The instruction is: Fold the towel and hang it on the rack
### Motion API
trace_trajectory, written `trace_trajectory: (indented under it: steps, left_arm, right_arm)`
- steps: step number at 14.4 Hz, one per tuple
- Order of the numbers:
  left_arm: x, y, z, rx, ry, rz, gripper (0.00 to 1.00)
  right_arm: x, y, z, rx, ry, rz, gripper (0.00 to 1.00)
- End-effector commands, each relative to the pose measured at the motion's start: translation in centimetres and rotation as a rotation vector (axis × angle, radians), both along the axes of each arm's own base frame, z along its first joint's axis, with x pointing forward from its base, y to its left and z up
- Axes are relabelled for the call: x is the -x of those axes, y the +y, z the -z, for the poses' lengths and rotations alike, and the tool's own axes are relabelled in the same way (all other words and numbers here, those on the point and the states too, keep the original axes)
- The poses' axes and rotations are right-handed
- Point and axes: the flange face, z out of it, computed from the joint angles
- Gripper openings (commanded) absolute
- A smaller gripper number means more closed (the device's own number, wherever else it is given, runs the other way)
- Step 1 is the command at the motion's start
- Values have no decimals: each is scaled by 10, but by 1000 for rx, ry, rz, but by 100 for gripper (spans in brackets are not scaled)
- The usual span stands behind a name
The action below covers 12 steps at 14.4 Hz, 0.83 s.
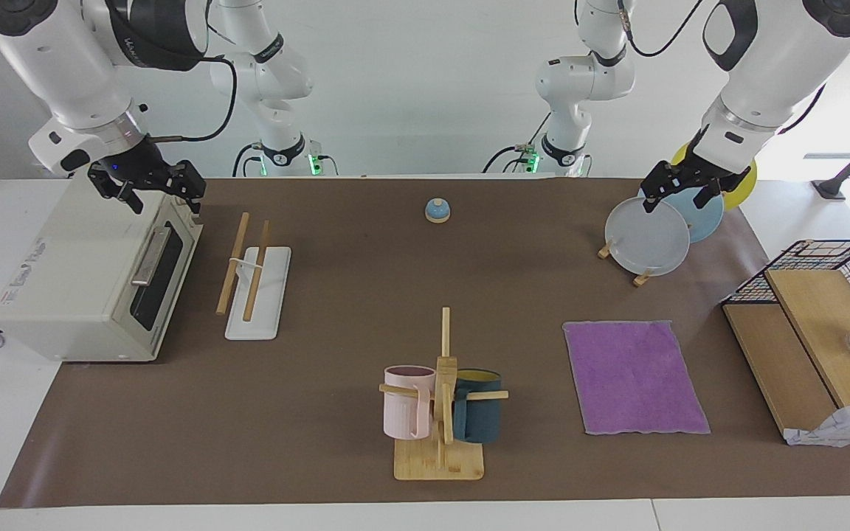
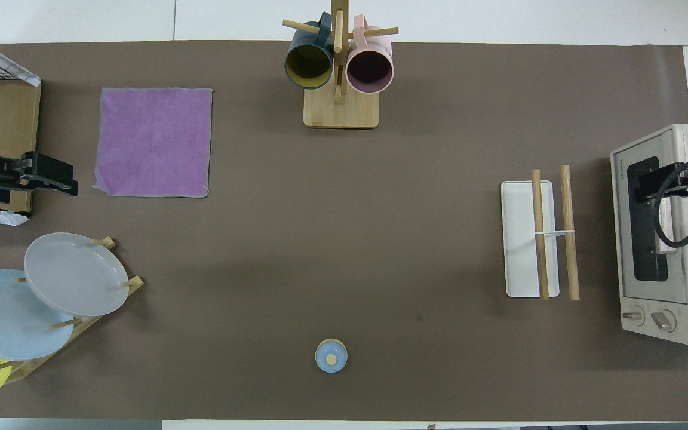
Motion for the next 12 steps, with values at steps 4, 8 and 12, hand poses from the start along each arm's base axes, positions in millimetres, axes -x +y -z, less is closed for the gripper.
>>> trace_trajectory:
  steps: [4,8,12]
  left_arm:
    - [8,-2,-11,-11,-30,14,100]
    - [9,-6,-11,-11,-27,19,100]
    - [8,5,-8,-10,-48,-5,100]
  right_arm:
    - [7,-2,-2,-4,5,-17,100]
    - [7,-2,-2,-4,5,-17,100]
    - [7,-2,-2,-4,5,-18,100]
